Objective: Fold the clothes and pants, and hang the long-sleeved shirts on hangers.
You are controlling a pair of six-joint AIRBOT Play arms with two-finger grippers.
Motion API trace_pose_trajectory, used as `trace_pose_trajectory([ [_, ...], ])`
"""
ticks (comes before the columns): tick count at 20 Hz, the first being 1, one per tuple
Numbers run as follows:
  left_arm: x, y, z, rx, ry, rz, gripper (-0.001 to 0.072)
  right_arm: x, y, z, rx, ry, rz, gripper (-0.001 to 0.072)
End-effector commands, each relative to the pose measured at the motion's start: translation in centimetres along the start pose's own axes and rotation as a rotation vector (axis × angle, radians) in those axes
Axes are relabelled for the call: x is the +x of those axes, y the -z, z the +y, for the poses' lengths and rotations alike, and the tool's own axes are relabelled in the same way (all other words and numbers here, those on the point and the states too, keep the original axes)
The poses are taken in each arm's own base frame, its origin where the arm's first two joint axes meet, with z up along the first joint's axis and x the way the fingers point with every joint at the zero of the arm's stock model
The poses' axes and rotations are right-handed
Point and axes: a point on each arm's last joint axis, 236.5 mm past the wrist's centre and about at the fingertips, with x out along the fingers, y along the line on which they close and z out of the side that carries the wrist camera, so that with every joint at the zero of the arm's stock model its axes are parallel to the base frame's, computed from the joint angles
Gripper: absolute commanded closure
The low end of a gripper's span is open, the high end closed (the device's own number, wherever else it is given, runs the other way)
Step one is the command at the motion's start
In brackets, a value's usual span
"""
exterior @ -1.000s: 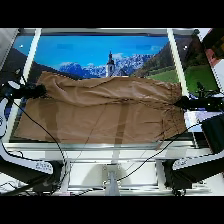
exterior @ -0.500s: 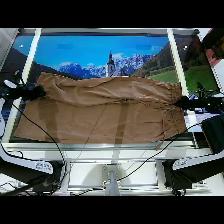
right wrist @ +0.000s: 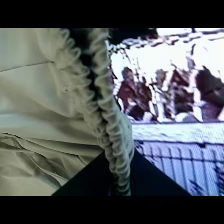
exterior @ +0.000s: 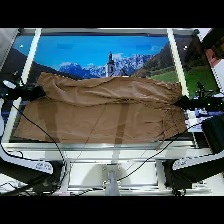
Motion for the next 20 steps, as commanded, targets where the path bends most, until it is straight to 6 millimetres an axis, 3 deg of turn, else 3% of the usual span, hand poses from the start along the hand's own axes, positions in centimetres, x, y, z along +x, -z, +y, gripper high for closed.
trace_pose_trajectory([
  [1,-0.2,0.6,0.4,-0.011,0.004,0.024,0.0387,0.0,0.0,0.0,0.001,0.000,0.001,0.0671],
  [9,-0.4,0.8,1.0,-0.025,0.004,0.029,0.0380,0.0,0.0,0.0,0.001,0.000,0.002,0.0671],
  [11,-0.5,0.7,1.1,-0.027,0.002,0.026,0.0322,0.0,0.1,0.0,0.001,-0.002,0.003,0.0671],
  [20,-1.8,0.0,2.4,-0.043,-0.012,-0.006,0.0323,0.0,0.1,0.0,0.001,-0.002,0.003,0.0671],
])
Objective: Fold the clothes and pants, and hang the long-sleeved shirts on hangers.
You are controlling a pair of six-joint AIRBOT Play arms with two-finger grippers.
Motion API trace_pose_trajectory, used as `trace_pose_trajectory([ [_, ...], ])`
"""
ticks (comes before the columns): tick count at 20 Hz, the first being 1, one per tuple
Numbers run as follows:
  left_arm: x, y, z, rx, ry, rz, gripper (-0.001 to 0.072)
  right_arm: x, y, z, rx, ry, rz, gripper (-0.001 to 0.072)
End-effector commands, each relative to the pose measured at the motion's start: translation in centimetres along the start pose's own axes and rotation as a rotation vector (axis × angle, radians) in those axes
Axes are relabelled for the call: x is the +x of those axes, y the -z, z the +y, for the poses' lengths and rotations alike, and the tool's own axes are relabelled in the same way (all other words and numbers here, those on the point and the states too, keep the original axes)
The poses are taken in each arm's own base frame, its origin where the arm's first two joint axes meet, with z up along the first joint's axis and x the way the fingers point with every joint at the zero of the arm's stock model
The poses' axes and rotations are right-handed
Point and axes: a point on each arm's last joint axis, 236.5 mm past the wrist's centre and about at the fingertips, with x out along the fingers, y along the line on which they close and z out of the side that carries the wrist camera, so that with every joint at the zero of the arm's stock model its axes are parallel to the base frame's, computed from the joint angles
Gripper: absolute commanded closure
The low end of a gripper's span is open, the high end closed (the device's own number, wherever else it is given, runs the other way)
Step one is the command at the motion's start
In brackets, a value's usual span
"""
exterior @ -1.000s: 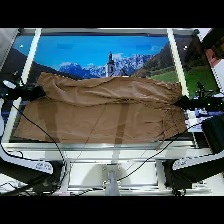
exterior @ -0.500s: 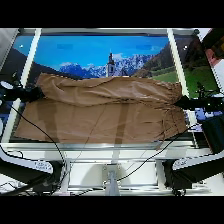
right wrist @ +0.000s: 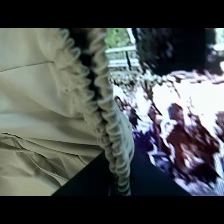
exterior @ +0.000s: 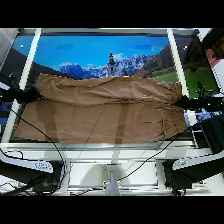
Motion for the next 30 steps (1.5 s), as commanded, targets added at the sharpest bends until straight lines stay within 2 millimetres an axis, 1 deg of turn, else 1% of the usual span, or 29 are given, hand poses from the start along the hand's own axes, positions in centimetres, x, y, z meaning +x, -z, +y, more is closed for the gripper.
trace_pose_trajectory([
  [1,-0.2,-0.2,0.2,0.002,-0.001,-0.007,0.0323,0.0,0.1,0.0,0.001,-0.002,0.002,0.0671],
  [5,-0.1,-0.2,0.3,0.001,-0.003,-0.010,0.0324,0.0,0.1,0.0,0.002,-0.002,0.003,0.0671],
  [8,0.8,0.1,0.1,0.001,0.002,0.003,0.0324,0.0,0.1,0.0,0.002,-0.002,0.003,0.0671],
  [10,1.4,-0.1,-0.2,0.005,0.002,-0.005,0.0330,0.0,0.1,0.0,0.015,-0.002,0.003,0.0671],
  [11,1.5,-0.3,-0.5,0.013,0.000,-0.016,0.0400,0.0,0.1,0.0,0.020,-0.002,0.003,0.0671],
  [12,1.6,-0.7,-0.6,0.017,-0.004,-0.031,0.0569,0.0,0.1,0.0,0.020,-0.002,0.003,0.0671],
  [13,1.5,-1.2,-0.7,0.017,-0.005,-0.048,0.0692,0.0,0.1,0.0,0.020,-0.002,0.003,0.0671],
  [15,1.1,-2.0,-0.8,0.023,-0.008,-0.068,0.0695,0.0,0.1,0.0,0.020,-0.002,0.003,0.0671],
  [16,0.7,-2.8,-0.8,0.028,-0.009,-0.086,0.0695,0.0,0.1,0.0,0.020,-0.002,0.002,0.0671],
  [18,-0.8,-5.2,-0.8,0.041,-0.014,-0.141,0.0695,0.0,0.1,0.0,0.020,-0.002,0.002,0.0671],
  [21,-3.7,-9.4,-0.8,0.103,-0.052,-0.238,0.0696,0.0,0.1,0.1,0.021,-0.006,0.004,0.0671],
  [23,-5.3,-11.3,-0.6,0.163,-0.085,-0.280,0.0695,0.0,0.0,0.4,0.024,-0.017,0.001,0.0671],
  [25,-5.9,-11.9,-0.4,0.178,-0.102,-0.297,0.0695,-0.2,-0.5,0.8,0.031,-0.029,-0.019,0.0672],
  [27,-5.8,-11.6,0.5,0.204,-0.138,-0.279,0.0695,-0.3,-0.8,1.0,0.032,-0.034,-0.031,0.0671],
  [30,-5.9,-11.0,2.4,0.267,-0.221,-0.238,0.0696,-0.8,-1.6,1.0,0.021,-0.025,-0.051,0.0671],
])
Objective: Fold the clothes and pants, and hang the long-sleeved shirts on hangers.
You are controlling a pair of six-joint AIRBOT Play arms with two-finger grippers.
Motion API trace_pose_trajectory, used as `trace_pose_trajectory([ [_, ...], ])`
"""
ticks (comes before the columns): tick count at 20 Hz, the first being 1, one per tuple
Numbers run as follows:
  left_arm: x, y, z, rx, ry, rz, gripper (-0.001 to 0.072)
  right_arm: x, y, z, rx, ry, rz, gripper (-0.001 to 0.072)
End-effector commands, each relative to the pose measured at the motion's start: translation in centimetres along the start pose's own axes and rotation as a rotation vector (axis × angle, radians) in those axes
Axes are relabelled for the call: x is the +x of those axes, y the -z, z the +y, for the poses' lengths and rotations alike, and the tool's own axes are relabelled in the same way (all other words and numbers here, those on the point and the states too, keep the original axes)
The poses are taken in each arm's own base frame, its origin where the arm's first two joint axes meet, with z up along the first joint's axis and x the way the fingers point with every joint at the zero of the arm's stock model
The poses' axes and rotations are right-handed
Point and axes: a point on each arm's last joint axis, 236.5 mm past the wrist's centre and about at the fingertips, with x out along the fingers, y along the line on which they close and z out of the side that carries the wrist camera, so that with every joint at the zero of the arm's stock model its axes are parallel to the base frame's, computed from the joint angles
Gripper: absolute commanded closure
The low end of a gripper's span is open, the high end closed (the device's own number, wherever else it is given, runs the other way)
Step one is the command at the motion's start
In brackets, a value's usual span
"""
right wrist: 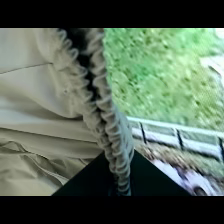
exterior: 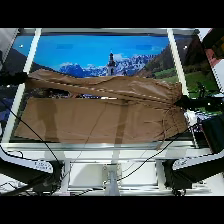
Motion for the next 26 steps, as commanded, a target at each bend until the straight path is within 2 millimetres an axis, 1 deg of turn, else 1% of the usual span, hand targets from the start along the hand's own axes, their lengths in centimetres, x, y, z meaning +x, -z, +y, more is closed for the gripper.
trace_pose_trajectory([
  [1,-0.2,0.9,2.3,0.091,-0.084,0.046,0.0696,-0.6,-1.3,0.4,-0.006,-0.004,-0.038,0.0671],
  [4,0.4,3.9,3.8,0.095,-0.095,0.157,0.0697,-0.9,-2.2,-0.4,0.013,0.031,-0.069,0.0671],
  [6,1.0,5.4,4.4,0.075,-0.090,0.202,0.0696,-0.9,-2.8,-1.1,0.018,0.060,-0.094,0.0672],
  [9,1.7,6.0,5.1,0.063,-0.094,0.212,0.0696,-1.2,-4.1,-2.0,0.034,0.097,-0.150,0.0671],
  [10,1.9,6.3,5.2,0.058,-0.092,0.220,0.0696,-1.2,-4.2,-2.1,0.037,0.101,-0.157,0.0672],
  [13,2.7,7.2,5.1,0.024,-0.088,0.244,0.0695,-1.2,-4.2,-2.1,0.038,0.102,-0.157,0.0671],
  [18,3.6,9.8,4.6,0.015,-0.059,0.334,0.0695,-1.2,-4.1,-2.0,0.037,0.097,-0.152,0.0672],
  [26,3.8,9.9,4.6,0.014,-0.058,0.336,0.0695,-1.2,-4.1,-1.9,0.038,0.097,-0.152,0.0672],
])
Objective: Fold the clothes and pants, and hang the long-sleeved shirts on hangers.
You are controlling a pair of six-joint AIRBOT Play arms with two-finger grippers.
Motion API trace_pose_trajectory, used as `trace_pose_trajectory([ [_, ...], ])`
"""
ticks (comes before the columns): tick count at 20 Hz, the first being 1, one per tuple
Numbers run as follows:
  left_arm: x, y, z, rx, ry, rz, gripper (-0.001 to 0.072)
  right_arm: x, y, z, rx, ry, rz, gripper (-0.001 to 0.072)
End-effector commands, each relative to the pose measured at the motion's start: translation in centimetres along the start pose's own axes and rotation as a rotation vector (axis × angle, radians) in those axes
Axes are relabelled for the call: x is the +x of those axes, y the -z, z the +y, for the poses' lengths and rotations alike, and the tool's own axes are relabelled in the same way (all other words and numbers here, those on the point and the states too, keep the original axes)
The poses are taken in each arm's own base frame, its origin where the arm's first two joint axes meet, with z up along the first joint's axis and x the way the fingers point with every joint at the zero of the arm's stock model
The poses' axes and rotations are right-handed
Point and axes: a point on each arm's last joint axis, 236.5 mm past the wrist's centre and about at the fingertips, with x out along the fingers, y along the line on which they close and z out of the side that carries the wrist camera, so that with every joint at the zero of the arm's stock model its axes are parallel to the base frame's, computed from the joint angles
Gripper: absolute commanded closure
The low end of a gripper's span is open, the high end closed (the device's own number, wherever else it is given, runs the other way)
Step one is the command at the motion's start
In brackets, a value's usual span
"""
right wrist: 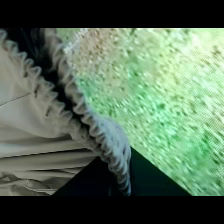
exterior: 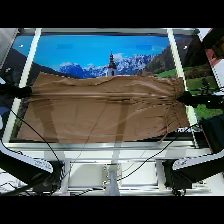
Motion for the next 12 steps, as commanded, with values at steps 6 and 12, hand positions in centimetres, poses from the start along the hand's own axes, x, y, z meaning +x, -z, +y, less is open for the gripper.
trace_pose_trajectory([
  [6,0.08,0.11,-0.01,-0.001,0.002,0.005,0.0695,0.01,0.12,0.15,0.009,-0.006,0.005,0.0671],
  [12,0.63,0.37,-0.49,-0.014,0.023,0.015,0.0695,0.01,0.12,0.16,0.010,-0.006,0.006,0.0671],
])
